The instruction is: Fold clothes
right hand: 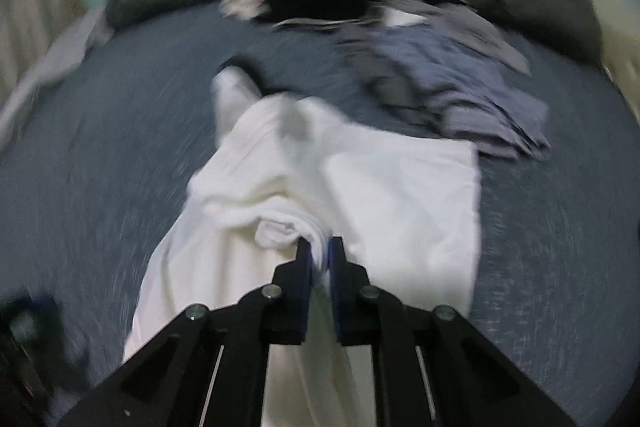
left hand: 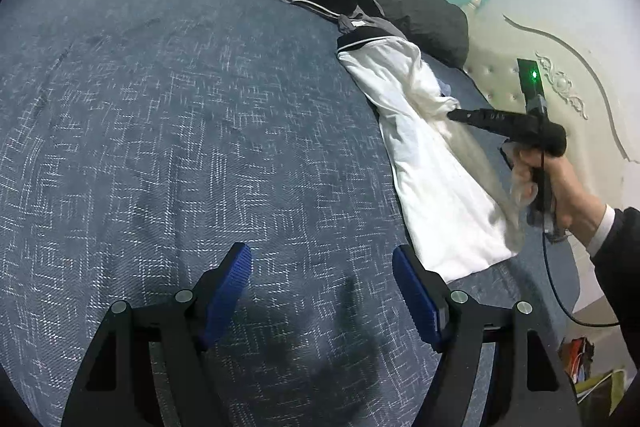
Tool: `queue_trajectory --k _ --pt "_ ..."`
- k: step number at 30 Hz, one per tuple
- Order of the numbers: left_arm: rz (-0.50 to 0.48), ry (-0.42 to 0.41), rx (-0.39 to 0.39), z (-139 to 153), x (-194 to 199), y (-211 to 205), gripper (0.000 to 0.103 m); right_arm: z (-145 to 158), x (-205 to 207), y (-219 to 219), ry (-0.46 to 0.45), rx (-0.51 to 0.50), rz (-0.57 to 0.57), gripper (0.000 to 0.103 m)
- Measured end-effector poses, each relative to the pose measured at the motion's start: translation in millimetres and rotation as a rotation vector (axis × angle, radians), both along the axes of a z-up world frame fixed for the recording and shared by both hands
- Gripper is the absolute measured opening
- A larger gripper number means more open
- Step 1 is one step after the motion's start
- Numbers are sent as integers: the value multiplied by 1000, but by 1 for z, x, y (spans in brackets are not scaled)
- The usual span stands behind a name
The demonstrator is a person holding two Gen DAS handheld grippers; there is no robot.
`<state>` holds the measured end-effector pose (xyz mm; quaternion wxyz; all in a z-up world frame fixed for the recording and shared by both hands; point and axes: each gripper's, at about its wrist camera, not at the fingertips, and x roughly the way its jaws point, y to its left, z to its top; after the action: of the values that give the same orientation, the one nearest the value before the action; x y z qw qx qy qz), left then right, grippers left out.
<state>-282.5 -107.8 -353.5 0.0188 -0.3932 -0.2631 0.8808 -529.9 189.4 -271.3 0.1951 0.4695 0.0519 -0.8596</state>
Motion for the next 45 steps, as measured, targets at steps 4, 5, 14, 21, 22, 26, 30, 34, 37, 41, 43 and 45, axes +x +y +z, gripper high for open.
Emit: queue_trajectory --k 4,5,14,21,22,26,30,34,37,41,43,45 --pt "2 0 1 0 0 -2 77 -4 -26 44 -56 -95 -154 8" --pt "2 -1 2 -1 0 -2 77 -8 -30 53 -79 -119 -188 8" --pt "-12 -7 0 -2 0 1 77 -5 -42 89 -103 -266 -295 15" --pt "-17 -6 -9 -2 0 4 77 -5 -60 59 -94 -180 -171 33" --pt "-18 -6 -10 -2 0 4 77 -7 -62 54 -91 -161 -149 33" --pt "-20 -14 -6 -6 -1 3 77 -21 -71 37 -83 -94 -76 33" --pt "-22 -20 -4 -9 -2 3 77 -35 -75 30 -89 -15 -46 28" --pt "-25 -24 -6 -11 -2 3 77 -35 -77 40 -62 -54 -89 4" --pt "-28 -21 -8 -10 -2 3 77 -31 -79 53 -46 -71 -154 4" --pt "-26 -18 -6 -9 -2 3 77 -17 -78 56 -23 -58 -176 4" --pt "-25 -17 -2 -9 -2 3 77 -7 -79 56 -31 -85 -185 5" --pt "-24 -15 0 -8 -1 2 77 10 -78 44 -15 -102 -143 7"
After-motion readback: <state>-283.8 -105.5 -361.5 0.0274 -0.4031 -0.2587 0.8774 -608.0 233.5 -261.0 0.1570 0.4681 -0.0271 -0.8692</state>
